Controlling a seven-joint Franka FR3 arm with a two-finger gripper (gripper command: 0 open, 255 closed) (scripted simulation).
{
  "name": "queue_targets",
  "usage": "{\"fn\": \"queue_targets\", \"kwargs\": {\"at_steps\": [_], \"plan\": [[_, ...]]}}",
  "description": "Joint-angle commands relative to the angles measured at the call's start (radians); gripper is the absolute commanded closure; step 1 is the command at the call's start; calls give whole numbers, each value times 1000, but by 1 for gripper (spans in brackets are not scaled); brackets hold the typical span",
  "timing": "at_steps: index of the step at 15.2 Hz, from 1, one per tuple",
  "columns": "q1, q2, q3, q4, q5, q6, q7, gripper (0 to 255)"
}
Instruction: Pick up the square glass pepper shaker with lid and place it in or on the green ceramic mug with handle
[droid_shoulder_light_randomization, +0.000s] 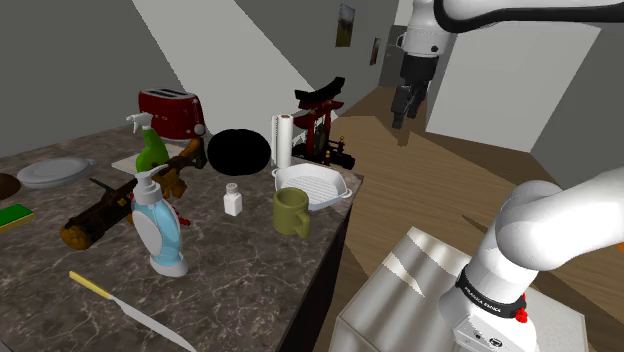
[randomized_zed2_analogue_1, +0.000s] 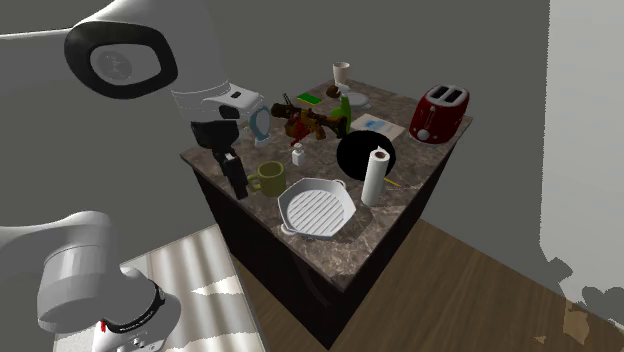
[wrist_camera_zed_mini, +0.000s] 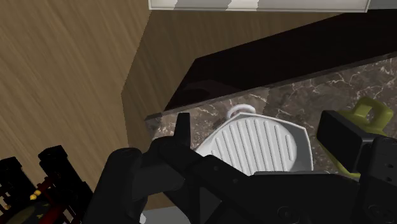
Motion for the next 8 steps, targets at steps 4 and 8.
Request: {"fn": "queue_targets", "kwargs": {"at_steps": [4,8], "plan": [[18,73,35,6,31,61,47,0],[41,181,81,30,65,139,107,0]]}}
